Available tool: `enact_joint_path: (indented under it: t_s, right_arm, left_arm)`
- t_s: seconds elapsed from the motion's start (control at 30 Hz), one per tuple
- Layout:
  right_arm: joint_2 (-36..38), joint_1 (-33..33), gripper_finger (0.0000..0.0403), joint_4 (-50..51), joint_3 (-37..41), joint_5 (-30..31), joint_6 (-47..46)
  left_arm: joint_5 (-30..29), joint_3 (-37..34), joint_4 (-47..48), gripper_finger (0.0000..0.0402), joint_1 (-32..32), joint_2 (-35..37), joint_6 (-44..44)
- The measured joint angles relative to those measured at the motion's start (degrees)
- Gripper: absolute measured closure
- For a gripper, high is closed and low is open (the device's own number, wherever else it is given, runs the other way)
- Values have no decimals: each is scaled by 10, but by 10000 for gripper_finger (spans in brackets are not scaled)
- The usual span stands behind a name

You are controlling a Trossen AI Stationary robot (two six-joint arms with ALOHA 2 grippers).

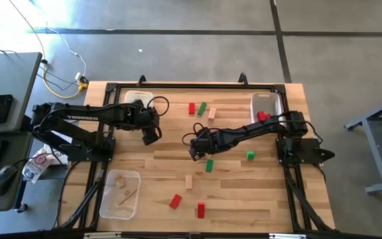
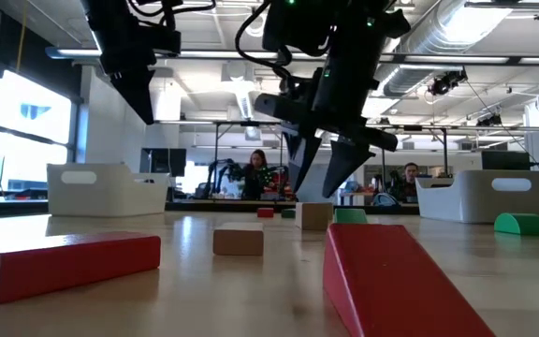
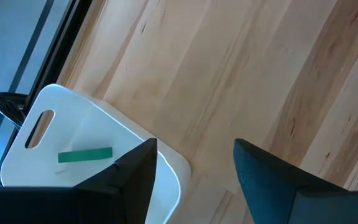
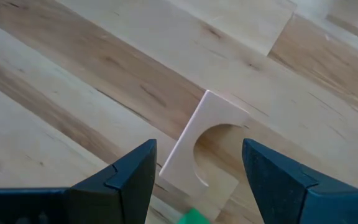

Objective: Sort & place blocks by color
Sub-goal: Put the brown block into the transparent bin

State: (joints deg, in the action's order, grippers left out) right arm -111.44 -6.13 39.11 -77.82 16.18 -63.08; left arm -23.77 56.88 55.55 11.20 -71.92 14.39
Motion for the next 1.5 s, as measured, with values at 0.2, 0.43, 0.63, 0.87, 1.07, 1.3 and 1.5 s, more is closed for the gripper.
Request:
enact_joint_path:
  t_s: [0.2, 0.43, 0.63, 0.87, 1.07, 1.3, 1.5]
  right_arm:
    - [-6, 0, 180, -3, 0, 8, -10]
    - [-41, 0, 208, -19, 0, -4, 1]
    - [-45, 0, 254, -21, 0, -3, 19]
    - [-43, 0, 360, -26, -2, -16, 71]
    - [-43, -4, 378, -63, -2, -28, 123]
    - [-34, -23, 368, -73, -1, -25, 148]
    - [-3, -48, 378, -81, -1, 9, 187]
  left_arm:
    - [0, 0, 0, 202, 0, 0, 0]
    - [0, 0, 0, 202, 0, 0, 3]
    - [0, 0, 0, 202, 0, 0, 4]
    - [0, 0, 0, 202, 0, 0, 4]
    - [7, 0, -1, 202, 0, 0, 4]
    - [7, 0, -1, 202, 0, 0, 4]
    - [7, 0, -2, 202, 0, -3, 5]
